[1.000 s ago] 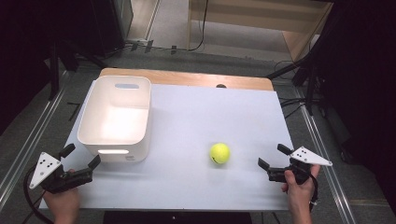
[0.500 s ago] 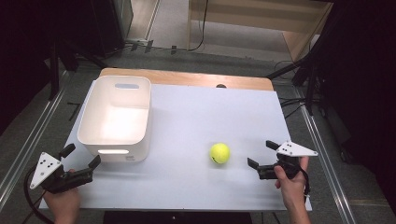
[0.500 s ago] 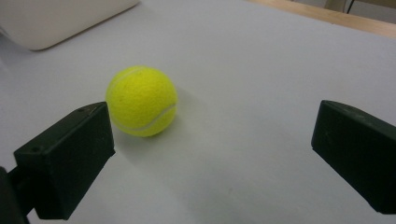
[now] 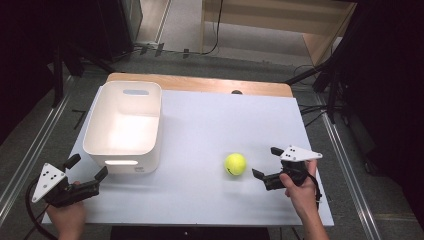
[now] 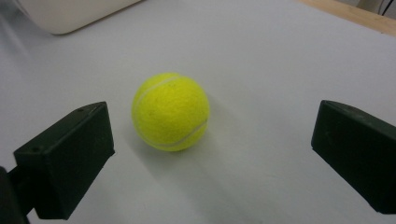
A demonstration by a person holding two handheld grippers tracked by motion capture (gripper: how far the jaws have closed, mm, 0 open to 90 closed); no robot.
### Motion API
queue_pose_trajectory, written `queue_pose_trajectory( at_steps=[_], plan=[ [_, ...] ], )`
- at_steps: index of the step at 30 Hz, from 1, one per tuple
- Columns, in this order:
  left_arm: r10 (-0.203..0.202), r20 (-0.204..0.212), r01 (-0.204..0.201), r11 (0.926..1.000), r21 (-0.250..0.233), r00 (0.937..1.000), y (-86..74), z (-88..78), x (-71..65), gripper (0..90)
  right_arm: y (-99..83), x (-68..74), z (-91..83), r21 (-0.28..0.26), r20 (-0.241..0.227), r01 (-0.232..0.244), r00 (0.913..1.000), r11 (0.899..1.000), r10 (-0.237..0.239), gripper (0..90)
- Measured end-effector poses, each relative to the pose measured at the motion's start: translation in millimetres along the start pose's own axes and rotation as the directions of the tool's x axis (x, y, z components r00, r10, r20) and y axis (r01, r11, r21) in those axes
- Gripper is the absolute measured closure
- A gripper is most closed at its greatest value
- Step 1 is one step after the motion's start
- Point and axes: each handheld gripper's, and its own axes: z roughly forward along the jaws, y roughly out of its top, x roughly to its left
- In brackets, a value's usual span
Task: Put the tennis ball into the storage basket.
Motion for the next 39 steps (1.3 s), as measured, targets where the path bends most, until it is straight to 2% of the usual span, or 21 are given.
queue_pose_trajectory(
  at_steps=[17,39],
  plan=[
    [0.0,0.0,0.0,1.0,0.0,1.0,0.0,0.1,0.3,2.9,13.4,12.2,21.6,0.066,-0.058,0.057,0.9969,0.996,-0.053,0.0],
    [0.0,0.002,0.0,1.0,-0.002,1.0,0.0,-0.1,0.5,2.9,22.5,24.6,45.0,0.137,-0.115,0.094,0.9903,0.986,-0.078,0.0]
  ],
)
